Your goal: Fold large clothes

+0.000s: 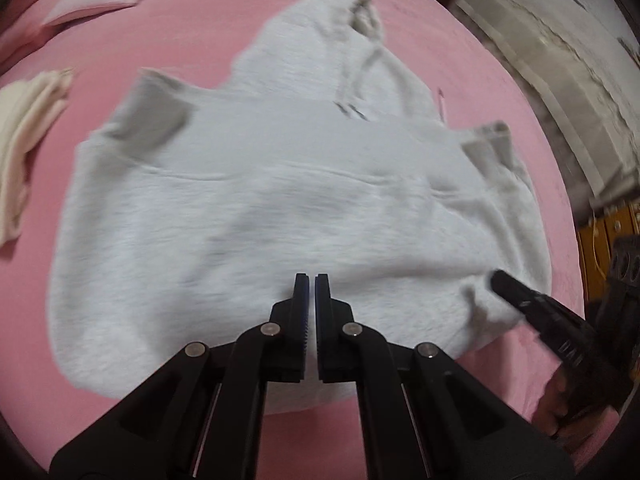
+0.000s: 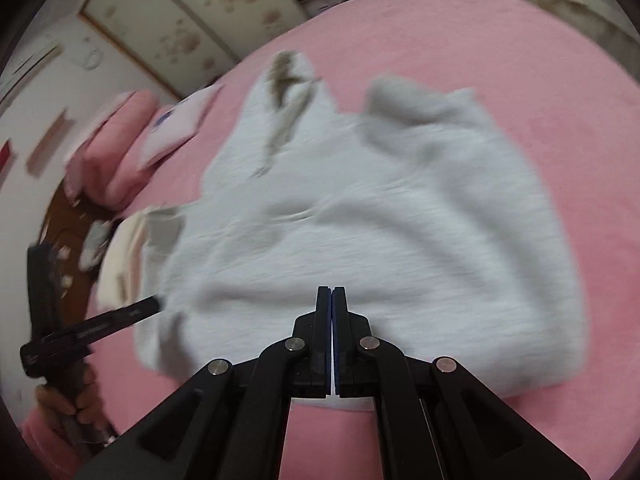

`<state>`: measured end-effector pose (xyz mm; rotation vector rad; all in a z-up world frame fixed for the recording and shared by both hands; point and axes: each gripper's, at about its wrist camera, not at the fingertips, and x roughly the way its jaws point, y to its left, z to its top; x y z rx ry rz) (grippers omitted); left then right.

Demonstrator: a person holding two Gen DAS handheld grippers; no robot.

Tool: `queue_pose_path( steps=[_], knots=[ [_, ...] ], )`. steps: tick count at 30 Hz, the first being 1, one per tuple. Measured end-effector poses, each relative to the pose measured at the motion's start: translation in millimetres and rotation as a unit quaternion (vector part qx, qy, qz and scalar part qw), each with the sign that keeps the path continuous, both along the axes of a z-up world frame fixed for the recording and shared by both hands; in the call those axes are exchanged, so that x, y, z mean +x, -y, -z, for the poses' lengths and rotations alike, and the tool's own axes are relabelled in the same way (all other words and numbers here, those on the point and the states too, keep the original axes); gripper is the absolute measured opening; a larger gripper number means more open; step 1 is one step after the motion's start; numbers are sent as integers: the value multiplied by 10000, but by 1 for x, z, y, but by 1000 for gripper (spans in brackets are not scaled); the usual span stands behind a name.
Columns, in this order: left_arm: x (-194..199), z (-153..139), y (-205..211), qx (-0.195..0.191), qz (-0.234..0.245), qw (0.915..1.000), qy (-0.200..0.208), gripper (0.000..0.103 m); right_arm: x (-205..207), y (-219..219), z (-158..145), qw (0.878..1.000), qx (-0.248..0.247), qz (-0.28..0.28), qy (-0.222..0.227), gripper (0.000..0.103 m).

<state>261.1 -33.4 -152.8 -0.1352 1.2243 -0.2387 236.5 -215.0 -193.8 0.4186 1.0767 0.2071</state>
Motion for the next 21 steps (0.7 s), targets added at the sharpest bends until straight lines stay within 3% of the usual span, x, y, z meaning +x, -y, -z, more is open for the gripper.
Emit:
queue_pose_path(
  steps=[4,7,14,21],
  knots=[
    [11,18,30,65,-37,9999,-86,1,20,-49,18,9985,-237,-479,75,0],
    [33,21,40,-77,-145,9998,78,1,37,-65,27,9987,-200,-418,207,0],
    [89,34,38,-272,-500,9983,155,1,99,-64,38,9985,-134,-329,416,0],
    [118,51,29,-422,-742,9961,238,1,141,-58,53,9987,-114,-390,323,0]
  ],
)
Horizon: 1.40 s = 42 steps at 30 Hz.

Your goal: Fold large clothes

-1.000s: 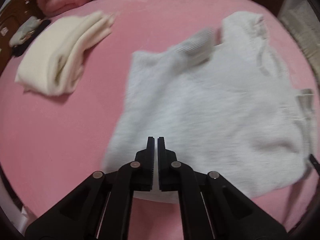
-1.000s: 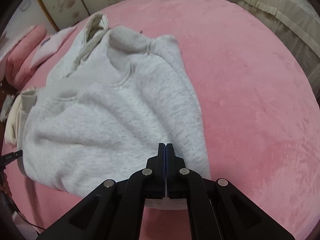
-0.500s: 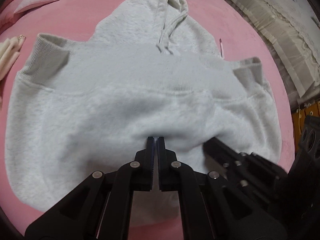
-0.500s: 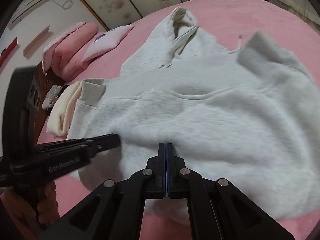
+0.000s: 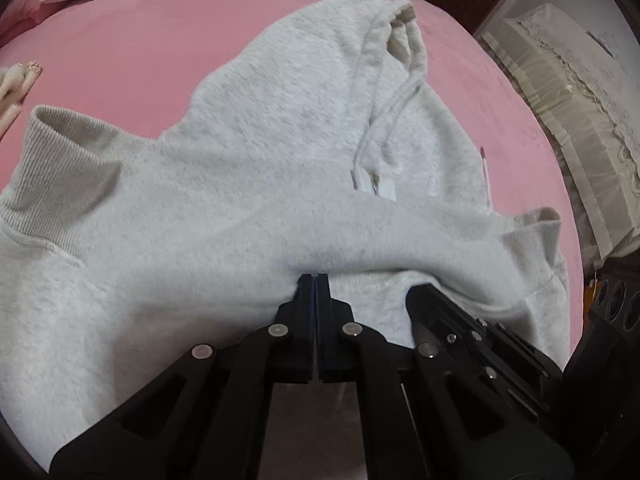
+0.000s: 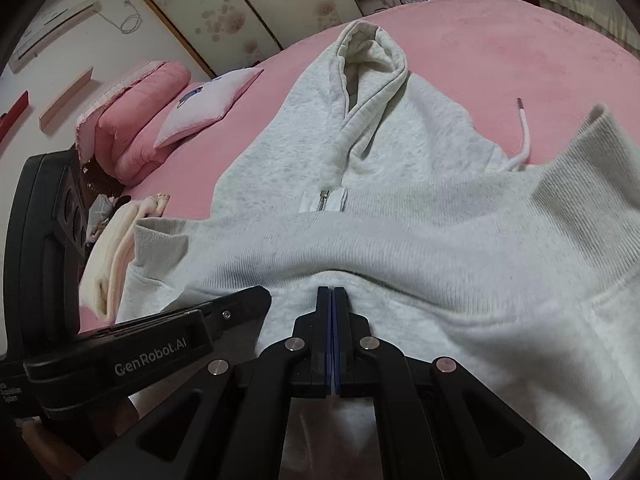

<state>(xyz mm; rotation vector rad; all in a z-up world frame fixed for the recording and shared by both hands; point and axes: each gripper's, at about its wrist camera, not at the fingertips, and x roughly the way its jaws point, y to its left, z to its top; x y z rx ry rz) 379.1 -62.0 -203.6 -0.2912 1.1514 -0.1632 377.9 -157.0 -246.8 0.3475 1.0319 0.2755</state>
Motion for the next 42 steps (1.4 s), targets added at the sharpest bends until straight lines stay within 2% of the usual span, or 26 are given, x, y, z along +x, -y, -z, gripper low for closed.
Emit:
queue_pose_path(
  steps=[2,7,9,11,13,14,16,17,18,21,23,26,27,28,29,30,31,33,34,36,38,40,42],
  knots=[
    [8,-1,-4,48,-63,9999,99,1,7,4,3,9999,89,-41,-59,0],
    [18,-3,-11,123,173,9997,95,1,12,22,6,9996,234,64,-171,0],
    [13,-7,-17,74,221,9995,211,1,7,31,2,9994,-156,282,-147,0],
    [9,-11,-26,61,198,9994,289,1,8,51,4,9990,-185,349,-202,0],
    [1,-19,-41,233,-15,9989,405,1,10,70,2,9989,-213,384,-186,0],
    [0,-21,-49,541,-216,9973,454,1,12,77,0,9988,-285,369,-127,0],
    [3,-18,-73,1339,-682,9879,395,1,15,86,-4,9972,-594,457,8,0],
    [6,-14,-89,1402,-843,9861,279,1,18,95,-7,9919,-1051,715,78,0],
    [7,-11,-102,1310,-956,9865,226,1,22,109,-7,9864,-1328,967,37,0],
    [7,-4,-146,796,-1298,9881,197,0,27,153,-4,9864,-760,1453,-69,0],
    [9,0,-157,691,-1371,9879,227,0,29,172,-5,9840,-715,1633,-7,0],
    [18,2,-165,940,-1535,9833,268,1,36,187,-7,9792,-700,1903,-2,0],
    [22,4,-168,1026,-1649,9806,267,1,38,190,-8,9720,-972,2140,-68,0],
    [27,4,-170,1176,-1773,9768,241,1,40,194,-8,9660,-1151,2313,-126,0],
    [34,4,-176,1499,-1936,9695,124,1,40,202,-6,9613,-1155,2495,-205,0],
    [37,7,-183,1597,-2025,9662,-17,1,41,208,-4,9591,-1061,2609,-285,0],
    [41,10,-192,1347,-2055,9693,-116,1,41,215,-1,9569,-895,2735,-398,0],
    [40,5,-202,1130,-2137,9702,-142,1,42,216,-3,9558,-776,2802,-439,0],
    [37,-2,-202,1172,-2120,9702,-45,1,43,215,-7,9560,-806,2794,-384,0],
    [29,-22,-196,1546,-1986,9676,205,1,42,202,-23,9565,-1128,2691,-88,0],
    [18,-40,-188,1706,-1885,9663,411,1,41,185,-40,9573,-1403,2511,292,0],
    [3,-55,-172,1625,-1727,9699,550,1,38,167,-49,9635,-1306,2279,512,0],
    [-10,-63,-154,1336,-1448,9785,610,1,37,140,-54,9739,-1061,1910,612,0]
  ],
)
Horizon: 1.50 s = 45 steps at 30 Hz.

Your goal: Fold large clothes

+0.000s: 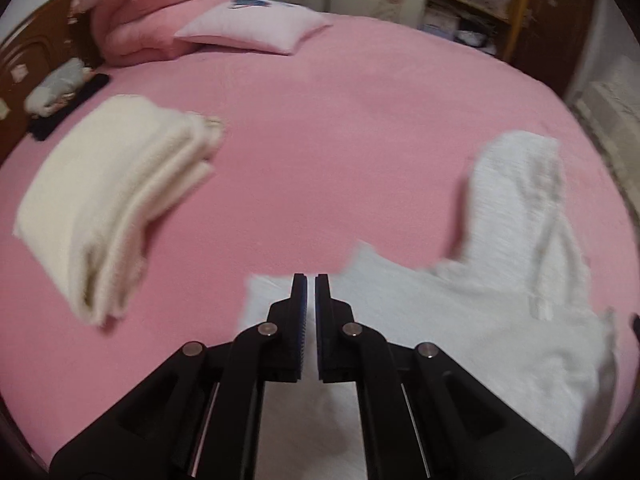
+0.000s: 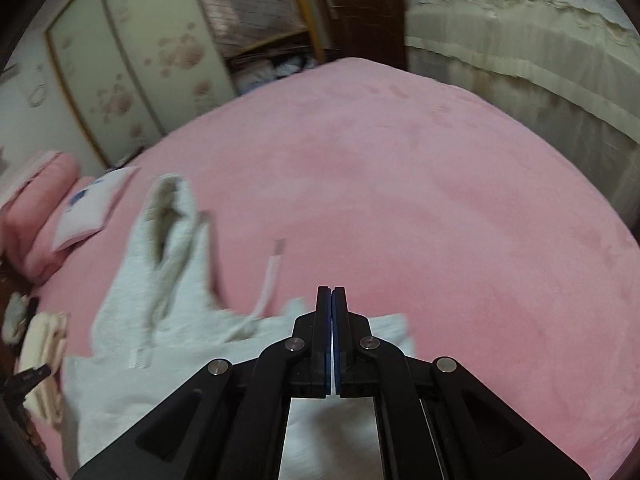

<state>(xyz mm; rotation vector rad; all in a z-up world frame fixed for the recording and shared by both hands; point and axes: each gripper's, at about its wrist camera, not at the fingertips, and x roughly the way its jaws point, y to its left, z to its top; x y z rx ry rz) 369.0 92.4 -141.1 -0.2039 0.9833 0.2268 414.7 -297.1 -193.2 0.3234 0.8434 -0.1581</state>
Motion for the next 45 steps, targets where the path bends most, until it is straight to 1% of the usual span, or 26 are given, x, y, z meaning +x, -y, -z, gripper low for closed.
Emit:
queue_pose_path(
  steps=[3,6,9,11,13,16,17,18,19,20,23,24,25,26,28,29,30,31,32,34,36,37,39,40,42,45],
  knots=[
    [-14,-2,43,-524,670,9964,-76,1,-1,-44,4,9972,332,-663,-67,0],
    [-27,1,92,-1007,1210,9874,-149,1,-1,-105,17,9854,798,-1474,-295,0],
    [-34,13,126,-958,1492,9833,-398,1,-9,-162,32,9720,668,-2186,-543,0],
    [-34,26,132,-877,1437,9839,-603,1,-13,-187,48,9652,665,-2415,-749,0],
    [-36,38,128,-899,1278,9848,-753,1,-14,-198,62,9645,579,-2406,-919,0],
    [-41,42,112,-1256,1152,9832,-653,1,-17,-184,73,9688,445,-2237,-967,0],
    [-43,42,106,-1294,1125,9831,-640,1,-16,-175,77,9686,582,-2212,-980,0],
    [-43,43,104,-1238,1120,9838,-657,1,-14,-164,81,9659,940,-2193,-1004,0],
    [-44,43,101,-1083,1125,9854,-682,1,-15,-152,84,9646,1171,-2126,-1033,0],
    [-46,41,100,-918,1146,9869,-674,1,-30,-134,80,9663,1191,-2019,-1065,0],
    [-46,37,99,-429,1237,9893,-647,1,-28,-107,82,9748,844,-1745,-1106,0],
    [-47,37,99,-247,1267,9896,-643,1,-27,-96,83,9790,618,-1551,-1173,0],
    [-49,34,99,-132,1270,9898,-638,1,-27,-78,87,9840,260,-1156,-1328,0],
    [-50,35,95,-105,1257,9900,-635,1,-27,-62,91,9858,177,-908,-1402,0],
    [-52,34,86,-180,1222,9903,-628,1,-34,-22,97,9870,516,-459,-1453,0],
    [-54,33,82,-197,1198,9907,-619,1,-40,-1,99,9857,881,-362,-1393,0],
    [-54,33,79,-160,1162,9912,-612,1,-45,14,98,9854,1035,-257,-1327,0],
    [-55,32,75,-48,1081,9924,-591,1,-49,21,96,9887,622,-101,-1364,0],
    [-60,30,69,48,984,9934,-586,1,-51,25,95,9898,515,-161,-1322,0],
    [-58,38,54,798,541,9915,-872,1,-57,36,97,9901,478,-142,-1310,0],
    [-59,50,30,988,200,9880,-1168,1,-59,36,98,9903,353,-135,-1338,0],
    [-61,58,11,818,-40,9884,-1280,1,-59,34,95,9905,257,-143,-1344,0],
    [-68,63,-22,7,-341,9928,-1152,1,-57,23,92,9901,-18,-111,-1400,0],
    [-71,63,-31,-279,-433,9928,-1081,1,-56,18,92,9896,-133,-79,-1432,0],
    [-75,60,-41,-481,-518,9921,-1038,1,-58,5,85,9888,-276,5,-1469,0],
    [-74,57,-40,-472,-529,9911,-1128,1,-58,2,79,9889,-208,184,-1461,0]
  ],
)
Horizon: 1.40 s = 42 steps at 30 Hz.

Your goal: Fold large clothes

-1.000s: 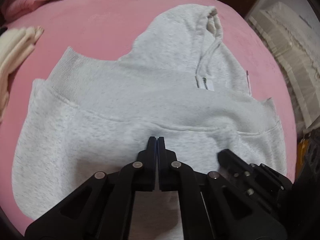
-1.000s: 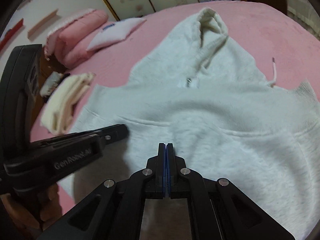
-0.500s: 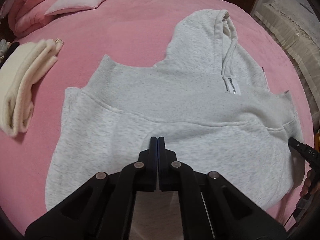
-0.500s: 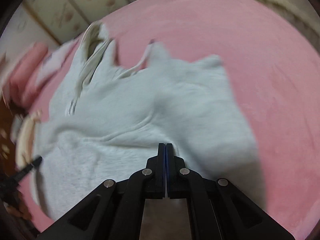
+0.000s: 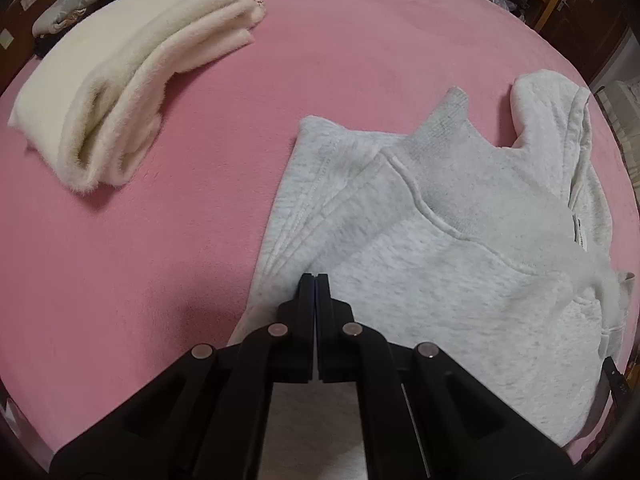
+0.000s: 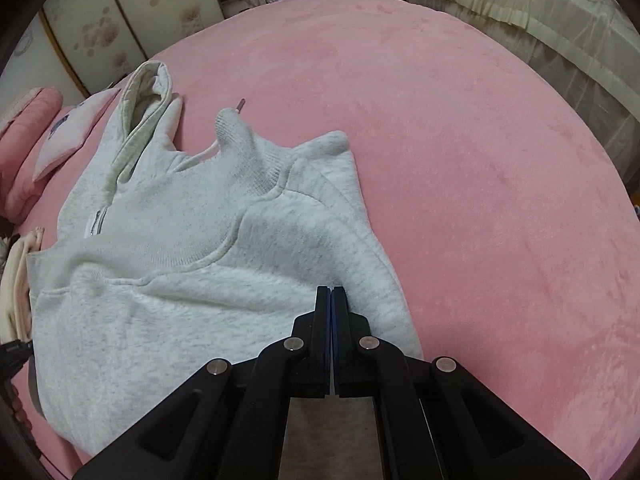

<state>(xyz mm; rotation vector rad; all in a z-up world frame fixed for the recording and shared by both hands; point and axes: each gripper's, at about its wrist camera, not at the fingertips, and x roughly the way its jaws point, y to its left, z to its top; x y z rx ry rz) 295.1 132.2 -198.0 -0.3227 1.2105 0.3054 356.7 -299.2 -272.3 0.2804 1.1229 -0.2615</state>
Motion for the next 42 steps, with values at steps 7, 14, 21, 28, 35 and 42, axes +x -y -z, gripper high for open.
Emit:
queue_pose_path(
  steps=[7,14,21,28,35,42],
  knots=[
    [36,-44,11,-265,552,9980,-174,4,20,-8,-30,9994,346,7,-29,26],
    [140,-103,4,-1207,993,9876,-160,57,119,-13,-83,9849,1675,-406,173,55],
    [269,-96,27,-2270,1066,9613,-1137,57,275,-22,-103,9630,2628,-566,-202,65],
    [355,-56,69,-2818,991,9429,-1474,59,400,-36,-71,9376,3413,-135,-645,76],
    [410,-26,105,-2930,1379,9389,-1166,59,460,-28,-10,9073,4082,312,-958,76],
    [421,14,130,-2896,1676,9349,-1183,59,485,-47,22,8931,4329,-384,-1161,60]
  ],
)
